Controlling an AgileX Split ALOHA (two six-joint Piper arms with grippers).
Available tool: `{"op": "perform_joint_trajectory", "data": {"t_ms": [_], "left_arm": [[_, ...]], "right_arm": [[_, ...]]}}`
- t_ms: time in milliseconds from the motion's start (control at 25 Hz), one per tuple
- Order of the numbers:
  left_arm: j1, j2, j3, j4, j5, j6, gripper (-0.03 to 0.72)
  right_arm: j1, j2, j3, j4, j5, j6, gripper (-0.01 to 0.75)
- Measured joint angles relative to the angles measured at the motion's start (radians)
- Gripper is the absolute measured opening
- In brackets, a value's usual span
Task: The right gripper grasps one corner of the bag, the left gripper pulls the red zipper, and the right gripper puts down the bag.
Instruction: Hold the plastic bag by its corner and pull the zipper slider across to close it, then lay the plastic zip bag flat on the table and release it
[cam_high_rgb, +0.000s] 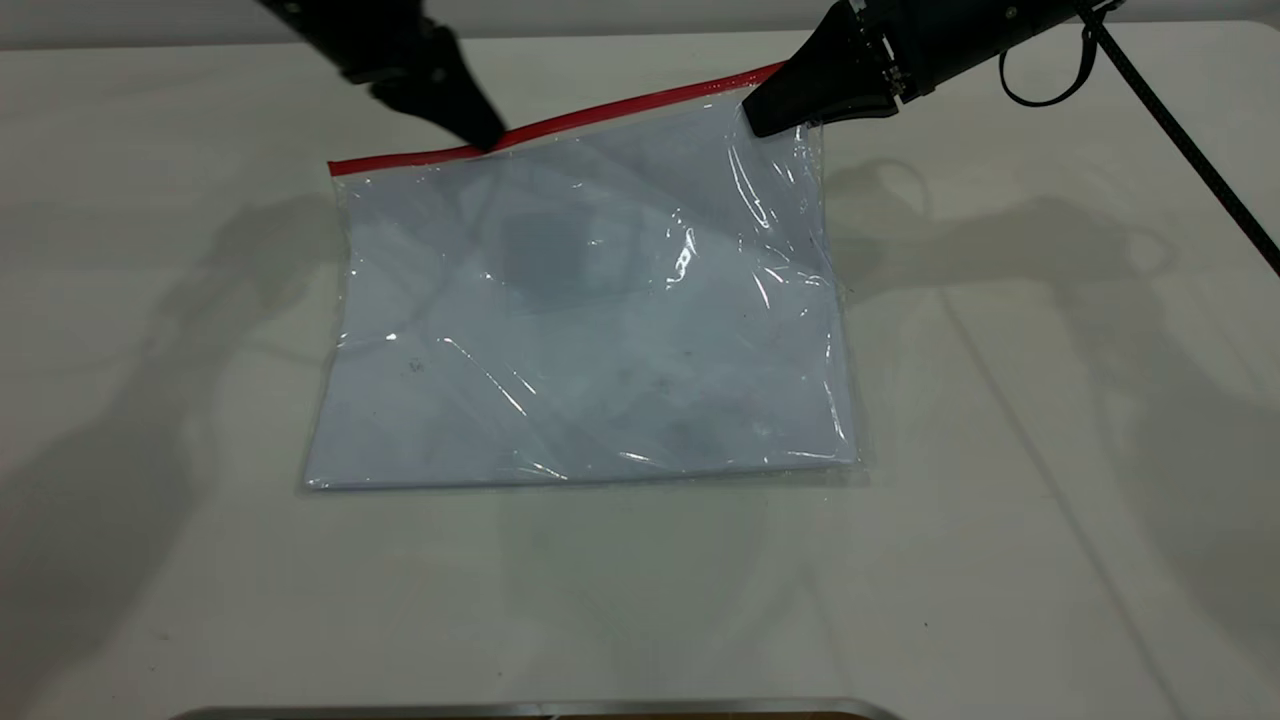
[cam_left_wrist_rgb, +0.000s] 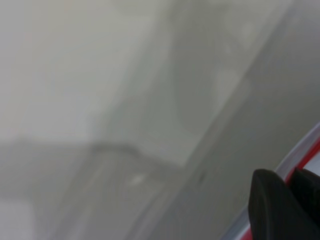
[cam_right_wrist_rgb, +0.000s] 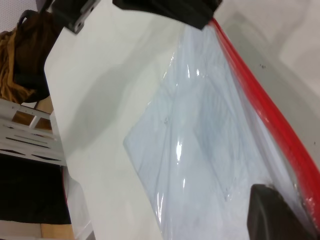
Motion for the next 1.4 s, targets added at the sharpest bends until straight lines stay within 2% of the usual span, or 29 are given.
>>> {"op": "perform_joint_trajectory", "data": {"t_ms": [560, 800, 960, 1040, 1120, 1320, 1400], "left_arm": [[0.090, 0.000, 0.000, 0.277, -0.005, -0.225, 0.090], [0.093, 0.000, 0.000, 0.286, -0.002, -0.246, 0.095], [0.093, 0.000, 0.000, 0.239, -0.022, -0.243, 0.122], [0.093, -0.010, 0.000, 0.194, -0.045, -0.237, 0.165], [0.093, -0.040, 0.000, 0.127, -0.049, -0.233, 0.227], [0.090, -0.170, 0.000, 0.026, -0.028, -0.228, 0.411], [0.090, -0.231, 0.000, 0.011, 0.009, -0.228, 0.449]], "right_arm": [[0.000, 0.000, 0.000, 0.004, 0.000, 0.000, 0.033], [0.000, 0.000, 0.000, 0.016, -0.002, 0.000, 0.033], [0.001, 0.000, 0.000, 0.008, -0.031, -0.007, 0.047], [0.005, 0.000, 0.000, -0.015, -0.076, -0.008, 0.080], [0.011, 0.000, 0.000, -0.050, -0.142, -0.009, 0.147], [0.024, -0.014, 0.000, -0.197, -0.305, -0.004, 0.404], [0.025, -0.035, 0.000, -0.344, -0.390, 0.088, 0.452]]}}
